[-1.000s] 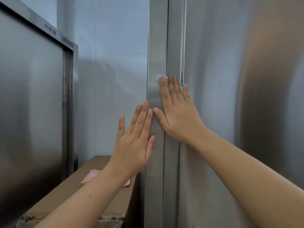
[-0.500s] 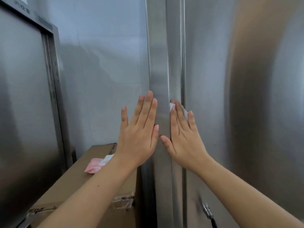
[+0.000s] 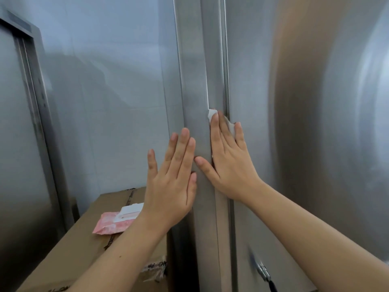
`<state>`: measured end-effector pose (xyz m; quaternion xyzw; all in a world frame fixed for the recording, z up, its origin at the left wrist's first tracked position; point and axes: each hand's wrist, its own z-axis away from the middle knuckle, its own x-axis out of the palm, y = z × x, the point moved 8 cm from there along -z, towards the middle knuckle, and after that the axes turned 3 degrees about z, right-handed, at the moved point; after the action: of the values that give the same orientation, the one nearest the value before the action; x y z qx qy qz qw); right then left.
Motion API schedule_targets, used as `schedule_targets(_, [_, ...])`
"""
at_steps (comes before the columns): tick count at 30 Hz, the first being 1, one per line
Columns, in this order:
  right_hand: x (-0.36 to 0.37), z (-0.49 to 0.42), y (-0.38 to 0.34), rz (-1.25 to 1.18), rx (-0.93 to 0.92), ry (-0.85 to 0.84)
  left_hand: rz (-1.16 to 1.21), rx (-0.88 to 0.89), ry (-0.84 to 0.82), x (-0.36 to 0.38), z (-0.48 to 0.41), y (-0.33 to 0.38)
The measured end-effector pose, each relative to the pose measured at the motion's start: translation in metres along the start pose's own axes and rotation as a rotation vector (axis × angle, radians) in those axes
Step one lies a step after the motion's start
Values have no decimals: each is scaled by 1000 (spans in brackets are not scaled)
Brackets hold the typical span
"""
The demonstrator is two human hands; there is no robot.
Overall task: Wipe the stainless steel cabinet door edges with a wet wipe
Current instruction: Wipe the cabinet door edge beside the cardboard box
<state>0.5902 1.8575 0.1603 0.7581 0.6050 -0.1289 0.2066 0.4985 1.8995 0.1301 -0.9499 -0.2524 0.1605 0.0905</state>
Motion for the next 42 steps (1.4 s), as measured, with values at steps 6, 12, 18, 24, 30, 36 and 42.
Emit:
schedule_targets(6, [-4,3,-2,-74,10,151,-48,50,-19,3,1,-5])
schedule_targets(12, [-7,2,-3,-134,-7,209,-87,29,8,2,-1,-4])
schedule_targets(18, [-9,3,-6,-92,-14,261,-128,54,8,3,0,-6])
schedule_targets(24, [2,22,-8,-53,3,258,-126,31,1,2,0,-4])
schedule_targets(30, [12,45,-11,6,-39,201,-177,12,-32,-3,5,2])
schedule_targets(36, [1,16,-6,-54,-54,196,-201,16,-46,-5,6,2])
schedule_targets(42, [27,65,-15,-69,-33,140,-192,-1,-57,-7,7,3])
